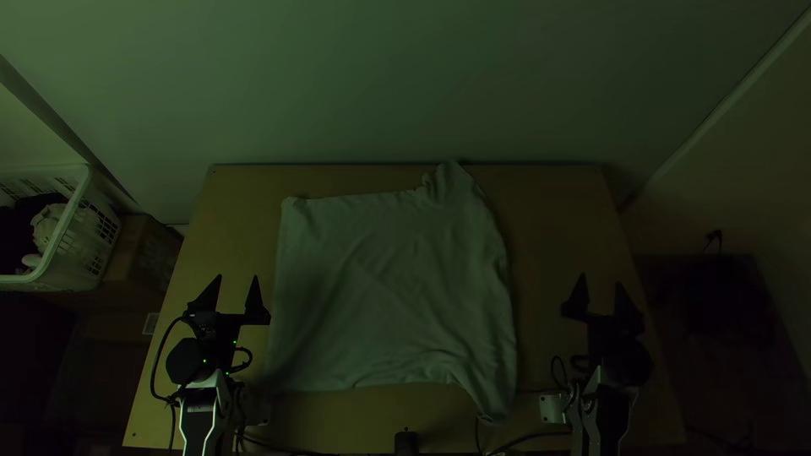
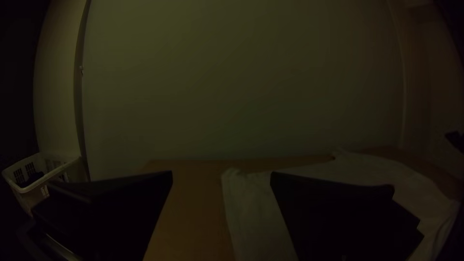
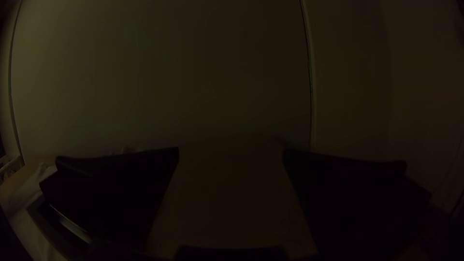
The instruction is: Fold the t-shirt
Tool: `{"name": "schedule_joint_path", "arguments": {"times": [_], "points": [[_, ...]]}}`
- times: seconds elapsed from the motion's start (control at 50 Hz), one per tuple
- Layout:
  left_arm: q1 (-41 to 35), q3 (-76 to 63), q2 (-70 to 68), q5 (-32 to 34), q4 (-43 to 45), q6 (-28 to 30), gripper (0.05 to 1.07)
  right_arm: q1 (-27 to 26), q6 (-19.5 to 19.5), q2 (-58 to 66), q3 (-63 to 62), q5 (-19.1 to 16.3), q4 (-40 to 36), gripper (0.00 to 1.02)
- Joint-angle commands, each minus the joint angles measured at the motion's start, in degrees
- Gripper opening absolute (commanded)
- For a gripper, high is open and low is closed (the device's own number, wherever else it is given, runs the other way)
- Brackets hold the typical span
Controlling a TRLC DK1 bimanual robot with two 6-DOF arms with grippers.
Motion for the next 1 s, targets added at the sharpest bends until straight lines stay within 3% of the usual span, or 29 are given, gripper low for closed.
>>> {"name": "schedule_joint_path", "arguments": {"times": [0.0,0.66,0.86,0.98], "points": [[0.26,-2.59,-0.32,-0.19,-1.59,0.77,1.03,-0.41,-0.46,-0.30,-0.69,0.15,-0.97,0.98],[0.26,-2.59,-0.32,-0.19,-1.59,0.59,1.03,-0.41,-0.37,-0.30,-0.69,0.15,-0.97,0.98],[-1.06,-2.59,-0.40,-0.28,-1.59,-7.32,1.03,0.12,-0.37,-0.38,-0.69,0.24,-0.97,0.98],[-1.06,-2.59,-0.40,-0.72,-1.50,-7.05,1.03,-0.41,-1.34,-0.38,-0.77,0.32,-0.62,0.98]]}}
